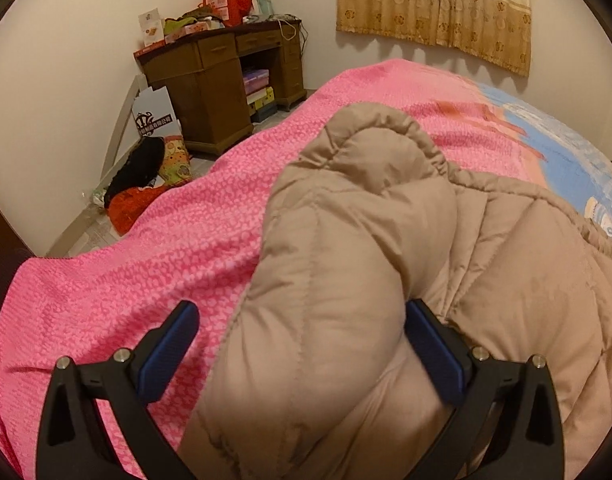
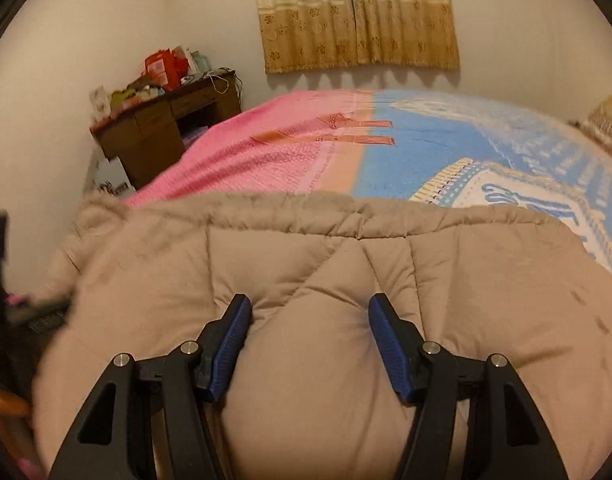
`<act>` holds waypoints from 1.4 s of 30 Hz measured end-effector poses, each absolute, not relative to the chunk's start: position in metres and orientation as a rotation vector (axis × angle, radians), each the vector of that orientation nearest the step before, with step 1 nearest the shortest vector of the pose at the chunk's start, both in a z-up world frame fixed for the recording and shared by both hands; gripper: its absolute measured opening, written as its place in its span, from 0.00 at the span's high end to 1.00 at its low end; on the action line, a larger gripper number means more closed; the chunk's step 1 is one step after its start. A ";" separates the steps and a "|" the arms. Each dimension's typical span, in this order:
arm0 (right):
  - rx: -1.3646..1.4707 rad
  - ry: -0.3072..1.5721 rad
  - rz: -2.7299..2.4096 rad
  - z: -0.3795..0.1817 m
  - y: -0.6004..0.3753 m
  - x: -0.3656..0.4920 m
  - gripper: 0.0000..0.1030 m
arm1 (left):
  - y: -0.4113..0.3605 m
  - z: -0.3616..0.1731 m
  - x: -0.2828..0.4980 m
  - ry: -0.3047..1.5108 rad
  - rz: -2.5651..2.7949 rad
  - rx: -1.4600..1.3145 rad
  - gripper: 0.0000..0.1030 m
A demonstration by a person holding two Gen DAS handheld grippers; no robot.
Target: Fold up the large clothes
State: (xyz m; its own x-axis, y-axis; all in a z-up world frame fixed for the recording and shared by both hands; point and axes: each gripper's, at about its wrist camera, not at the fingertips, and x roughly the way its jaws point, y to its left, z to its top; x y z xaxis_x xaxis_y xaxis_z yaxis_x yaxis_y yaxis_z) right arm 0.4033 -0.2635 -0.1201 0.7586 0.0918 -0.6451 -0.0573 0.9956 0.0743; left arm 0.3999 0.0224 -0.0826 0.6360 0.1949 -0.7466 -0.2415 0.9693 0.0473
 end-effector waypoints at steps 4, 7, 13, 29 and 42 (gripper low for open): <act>-0.002 0.730 0.062 -0.124 -0.258 0.411 0.38 | 0.028 -0.083 0.397 0.841 0.244 -0.077 0.00; 0.001 0.733 0.060 -0.127 -0.260 0.413 0.38 | 0.029 -0.084 0.396 0.837 0.245 -0.078 0.00; 0.017 0.733 0.068 -0.129 -0.260 0.413 0.38 | 0.039 -0.082 0.390 0.902 0.188 -0.159 0.00; 0.041 0.724 0.081 -0.129 -0.266 0.414 0.38 | 0.082 -0.092 0.247 0.766 0.033 -0.621 0.00; 0.086 0.720 0.092 -0.118 -0.271 0.407 0.38 | 0.074 -0.094 0.267 0.631 0.030 -0.777 0.29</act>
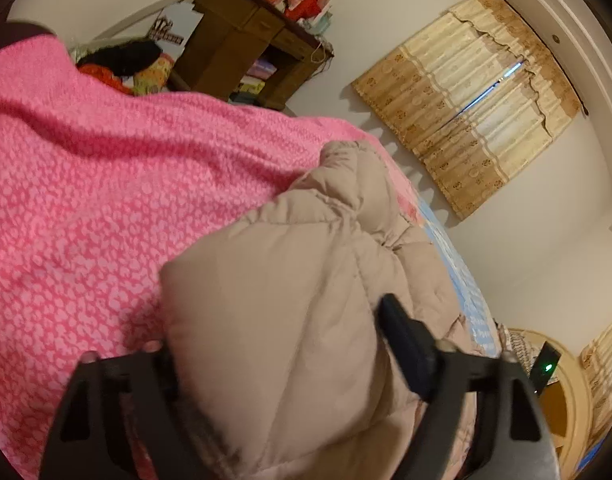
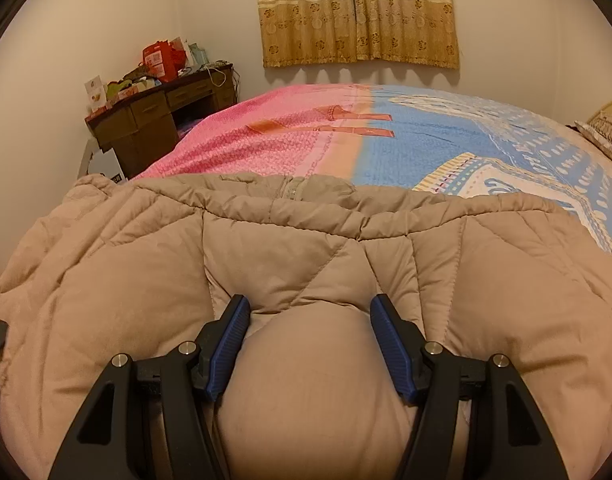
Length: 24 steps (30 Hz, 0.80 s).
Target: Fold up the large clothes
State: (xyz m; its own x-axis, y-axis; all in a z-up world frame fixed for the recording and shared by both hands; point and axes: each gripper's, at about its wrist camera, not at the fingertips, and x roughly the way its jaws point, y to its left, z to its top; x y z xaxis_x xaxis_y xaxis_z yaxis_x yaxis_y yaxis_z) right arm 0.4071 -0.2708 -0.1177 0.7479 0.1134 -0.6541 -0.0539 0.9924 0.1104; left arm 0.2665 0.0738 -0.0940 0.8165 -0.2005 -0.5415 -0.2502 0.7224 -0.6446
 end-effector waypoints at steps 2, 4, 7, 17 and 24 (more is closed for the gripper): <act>0.147 0.647 0.113 -0.100 -0.277 0.389 0.38 | 0.073 -0.085 0.265 0.612 0.022 -0.732 0.38; 0.189 0.593 0.157 -0.087 -0.277 0.371 0.40 | 0.073 -0.078 0.265 0.596 0.015 -0.696 0.45; 0.153 0.636 0.197 -0.089 -0.261 0.361 0.67 | 0.069 -0.065 0.269 0.577 0.003 -0.644 0.55; 0.341 0.773 0.340 -0.135 -0.277 0.373 0.67 | -0.021 0.004 0.255 0.397 -0.190 -0.229 0.80; 0.629 0.695 0.480 -0.115 -0.345 0.342 0.67 | -0.120 0.038 0.230 0.281 -0.408 0.049 0.80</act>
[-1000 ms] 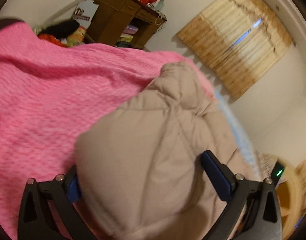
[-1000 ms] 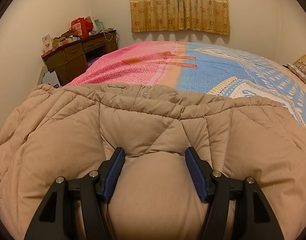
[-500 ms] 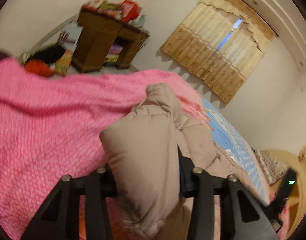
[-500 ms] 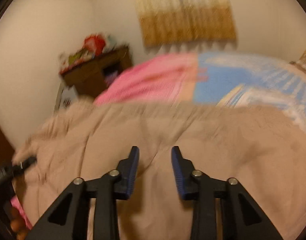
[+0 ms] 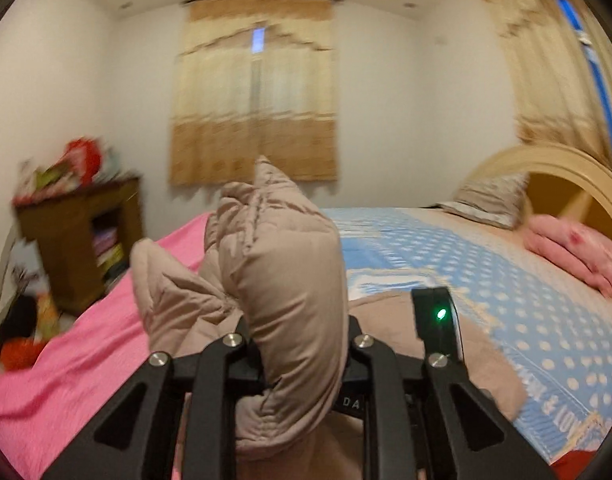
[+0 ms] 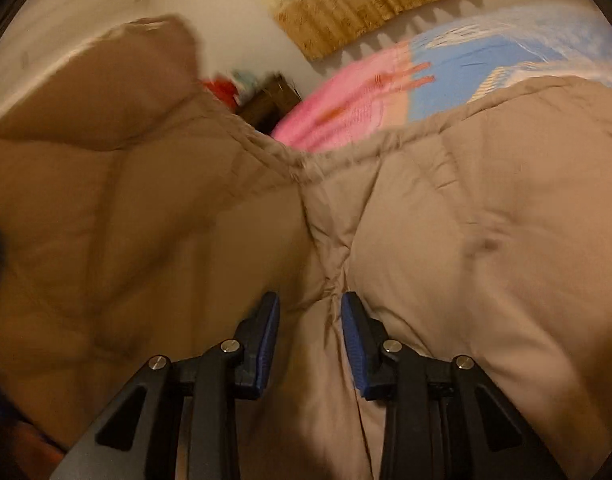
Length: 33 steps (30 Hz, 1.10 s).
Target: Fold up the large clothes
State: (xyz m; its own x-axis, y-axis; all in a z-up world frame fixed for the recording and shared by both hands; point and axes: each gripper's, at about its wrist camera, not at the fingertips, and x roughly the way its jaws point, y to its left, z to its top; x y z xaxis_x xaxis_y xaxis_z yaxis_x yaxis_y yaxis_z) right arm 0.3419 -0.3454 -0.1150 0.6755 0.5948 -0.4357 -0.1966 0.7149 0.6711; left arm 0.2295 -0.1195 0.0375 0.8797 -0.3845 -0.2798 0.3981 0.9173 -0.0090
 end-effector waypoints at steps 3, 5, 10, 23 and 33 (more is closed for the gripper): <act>0.681 0.642 0.437 -0.103 -0.402 0.317 0.67 | -0.151 0.041 0.229 0.285 -0.492 0.085 0.80; 0.723 0.618 0.376 -0.102 -0.446 0.300 0.67 | -0.182 0.036 0.225 0.296 -0.547 0.134 0.80; 0.764 0.612 0.261 -0.114 -0.522 0.261 0.67 | -0.250 0.006 0.218 0.353 -0.663 0.265 0.80; 0.793 0.469 0.135 -0.098 -0.581 0.209 0.67 | -0.301 -0.049 0.199 0.429 -0.678 0.486 0.78; 0.623 0.681 0.273 -0.100 -0.519 0.302 0.66 | -0.277 -0.044 0.155 0.355 -0.689 0.569 0.37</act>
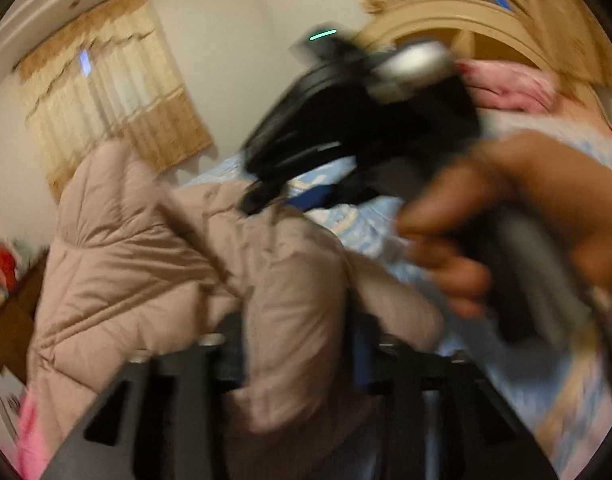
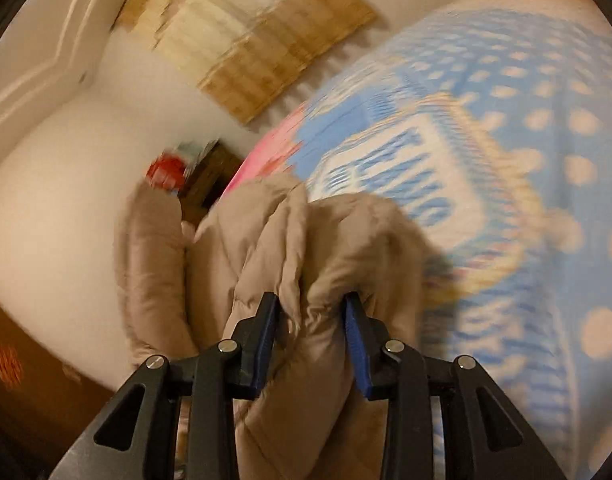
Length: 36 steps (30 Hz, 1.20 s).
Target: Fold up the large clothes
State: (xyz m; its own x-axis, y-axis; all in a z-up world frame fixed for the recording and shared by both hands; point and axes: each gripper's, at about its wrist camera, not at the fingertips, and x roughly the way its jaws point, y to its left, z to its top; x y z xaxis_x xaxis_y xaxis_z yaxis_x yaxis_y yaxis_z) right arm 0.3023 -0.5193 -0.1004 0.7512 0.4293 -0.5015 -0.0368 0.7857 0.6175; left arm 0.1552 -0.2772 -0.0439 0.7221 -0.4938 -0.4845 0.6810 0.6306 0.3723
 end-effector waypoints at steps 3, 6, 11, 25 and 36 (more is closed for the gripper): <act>0.550 0.708 0.295 -0.109 -0.496 0.317 0.66 | -0.243 -0.033 0.128 0.305 -0.704 0.598 0.25; 0.556 0.715 0.278 -0.129 -0.495 0.331 0.68 | -0.199 -0.012 0.118 0.330 -0.729 0.542 0.25; 0.635 0.738 0.305 -0.148 -0.513 0.333 0.68 | -0.117 0.038 0.141 0.320 -0.707 0.292 0.14; 0.576 0.660 0.236 -0.093 -0.515 0.283 0.65 | -0.100 -0.035 0.352 0.681 -0.299 -0.284 0.30; 0.393 0.680 0.501 -0.014 -0.427 0.344 0.04 | -0.120 -0.029 0.316 0.590 -0.314 -0.229 0.30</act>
